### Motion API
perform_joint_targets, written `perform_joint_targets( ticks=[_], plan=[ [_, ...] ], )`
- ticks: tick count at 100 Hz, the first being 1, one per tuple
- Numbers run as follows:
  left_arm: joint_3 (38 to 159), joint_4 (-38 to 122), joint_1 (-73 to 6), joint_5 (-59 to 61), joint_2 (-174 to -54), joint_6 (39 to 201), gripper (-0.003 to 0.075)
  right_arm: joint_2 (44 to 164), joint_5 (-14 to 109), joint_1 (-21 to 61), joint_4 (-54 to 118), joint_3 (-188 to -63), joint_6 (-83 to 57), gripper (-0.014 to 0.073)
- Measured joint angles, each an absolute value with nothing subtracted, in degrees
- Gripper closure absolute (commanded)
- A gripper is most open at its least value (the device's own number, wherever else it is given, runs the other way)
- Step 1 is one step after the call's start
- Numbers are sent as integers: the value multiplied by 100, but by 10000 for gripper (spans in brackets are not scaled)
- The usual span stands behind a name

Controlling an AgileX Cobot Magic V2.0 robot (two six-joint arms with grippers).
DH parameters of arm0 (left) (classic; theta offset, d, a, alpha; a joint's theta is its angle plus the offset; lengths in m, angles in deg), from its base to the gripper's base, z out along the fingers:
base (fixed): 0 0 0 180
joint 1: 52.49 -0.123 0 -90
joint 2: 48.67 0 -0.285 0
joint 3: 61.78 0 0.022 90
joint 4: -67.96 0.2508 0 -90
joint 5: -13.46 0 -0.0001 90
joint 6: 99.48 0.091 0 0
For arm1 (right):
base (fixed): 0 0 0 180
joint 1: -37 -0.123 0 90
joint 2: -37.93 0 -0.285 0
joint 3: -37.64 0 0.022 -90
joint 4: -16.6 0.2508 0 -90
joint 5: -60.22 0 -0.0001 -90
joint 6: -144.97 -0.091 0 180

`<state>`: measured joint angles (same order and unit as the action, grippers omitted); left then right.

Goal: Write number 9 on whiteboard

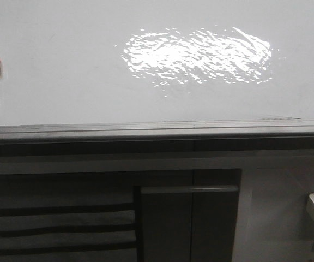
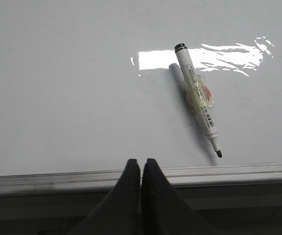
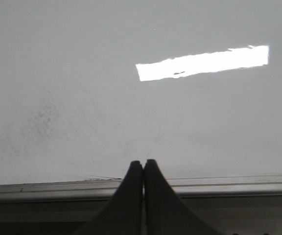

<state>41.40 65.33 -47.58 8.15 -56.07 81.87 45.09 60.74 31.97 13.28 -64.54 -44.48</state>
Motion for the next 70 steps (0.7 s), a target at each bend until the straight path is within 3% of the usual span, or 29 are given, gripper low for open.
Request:
perform_joint_targets(
  ticks=[24, 39, 70],
  plan=[
    [4140, 6386, -4758, 974, -5607, 8187, 741, 4509, 6324, 3197, 1259, -6466, -4448, 666],
    [4341, 6299, -4758, 986, -5607, 8187, 741, 4509, 5735, 3197, 1237, -6973, -4448, 666],
    [6171, 6284, -4758, -24, -6397, 8187, 741, 5636, 4361, 3197, 1000, -8707, -4448, 666]
  ],
)
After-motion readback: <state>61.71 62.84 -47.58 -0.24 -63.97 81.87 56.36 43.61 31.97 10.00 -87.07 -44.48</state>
